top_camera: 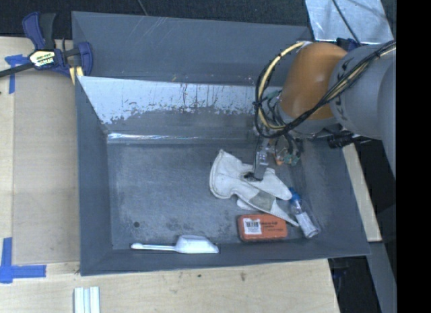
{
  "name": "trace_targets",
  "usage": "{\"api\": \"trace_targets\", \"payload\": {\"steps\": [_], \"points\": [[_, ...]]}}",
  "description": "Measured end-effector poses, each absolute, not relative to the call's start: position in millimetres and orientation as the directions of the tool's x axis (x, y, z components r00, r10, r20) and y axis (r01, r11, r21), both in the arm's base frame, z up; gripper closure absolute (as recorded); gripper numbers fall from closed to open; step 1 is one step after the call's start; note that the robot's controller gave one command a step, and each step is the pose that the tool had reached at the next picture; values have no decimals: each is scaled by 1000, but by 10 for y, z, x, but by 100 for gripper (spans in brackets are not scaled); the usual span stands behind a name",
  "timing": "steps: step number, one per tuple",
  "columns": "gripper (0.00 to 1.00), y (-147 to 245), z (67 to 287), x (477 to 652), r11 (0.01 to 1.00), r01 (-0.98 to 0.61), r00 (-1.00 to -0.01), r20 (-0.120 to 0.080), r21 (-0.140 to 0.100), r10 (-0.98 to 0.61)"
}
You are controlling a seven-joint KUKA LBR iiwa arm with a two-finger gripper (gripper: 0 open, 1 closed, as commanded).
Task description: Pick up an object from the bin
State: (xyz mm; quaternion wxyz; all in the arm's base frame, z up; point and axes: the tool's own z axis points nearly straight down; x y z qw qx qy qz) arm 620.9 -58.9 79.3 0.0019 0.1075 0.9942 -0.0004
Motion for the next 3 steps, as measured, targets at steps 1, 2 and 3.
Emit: {"api": "trace_targets", "payload": {"steps": [1, 2, 3], "points": [[100, -995, 733, 5822, 947, 321, -947, -10, 1, 321], [100, -995, 733, 5822, 947, 321, -947, -10, 1, 321], [100, -1010, 2668, 5934, 950, 311, -950, 0, 0, 311]]}}
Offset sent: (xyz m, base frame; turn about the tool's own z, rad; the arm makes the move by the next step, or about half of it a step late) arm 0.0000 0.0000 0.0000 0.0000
